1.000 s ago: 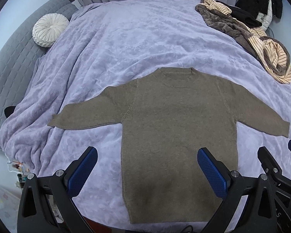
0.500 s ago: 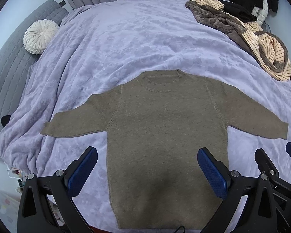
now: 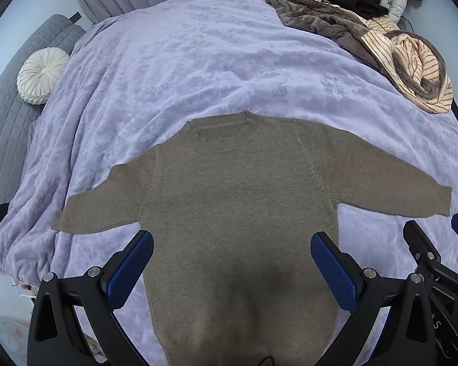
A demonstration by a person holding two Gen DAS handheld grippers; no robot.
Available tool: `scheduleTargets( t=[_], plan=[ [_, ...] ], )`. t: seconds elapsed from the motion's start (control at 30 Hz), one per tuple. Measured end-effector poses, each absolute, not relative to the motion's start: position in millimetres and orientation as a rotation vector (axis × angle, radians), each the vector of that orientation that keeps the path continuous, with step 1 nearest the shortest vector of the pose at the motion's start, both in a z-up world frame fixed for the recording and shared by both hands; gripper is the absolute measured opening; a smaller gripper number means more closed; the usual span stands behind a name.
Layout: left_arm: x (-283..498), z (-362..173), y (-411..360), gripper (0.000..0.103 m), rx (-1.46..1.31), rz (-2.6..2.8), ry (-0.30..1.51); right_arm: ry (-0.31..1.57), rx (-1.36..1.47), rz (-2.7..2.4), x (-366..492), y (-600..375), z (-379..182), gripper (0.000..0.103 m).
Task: Fold small clothes
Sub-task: 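Move the right gripper to the cuff of the sleeve and grasp it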
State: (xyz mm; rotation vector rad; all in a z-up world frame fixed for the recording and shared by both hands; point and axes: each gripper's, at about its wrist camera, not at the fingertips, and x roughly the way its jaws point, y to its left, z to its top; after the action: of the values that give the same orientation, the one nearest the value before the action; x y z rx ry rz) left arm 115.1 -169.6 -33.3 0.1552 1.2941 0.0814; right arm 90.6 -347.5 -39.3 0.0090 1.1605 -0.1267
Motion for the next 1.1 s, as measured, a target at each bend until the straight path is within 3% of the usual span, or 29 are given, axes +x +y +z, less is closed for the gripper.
scheduleTargets(
  t=[0.5, 1.1],
  plan=[
    [145, -77, -263, 0.103, 0.285, -0.030, 1.353, 1.298, 0.114, -0.422, 115, -506, -140, 0.089],
    [161, -116, -320, 0.103, 0.346, -0.092, 1.418, 1.359, 0.229, -0.594, 110, -642, -226, 0.089]
  ],
)
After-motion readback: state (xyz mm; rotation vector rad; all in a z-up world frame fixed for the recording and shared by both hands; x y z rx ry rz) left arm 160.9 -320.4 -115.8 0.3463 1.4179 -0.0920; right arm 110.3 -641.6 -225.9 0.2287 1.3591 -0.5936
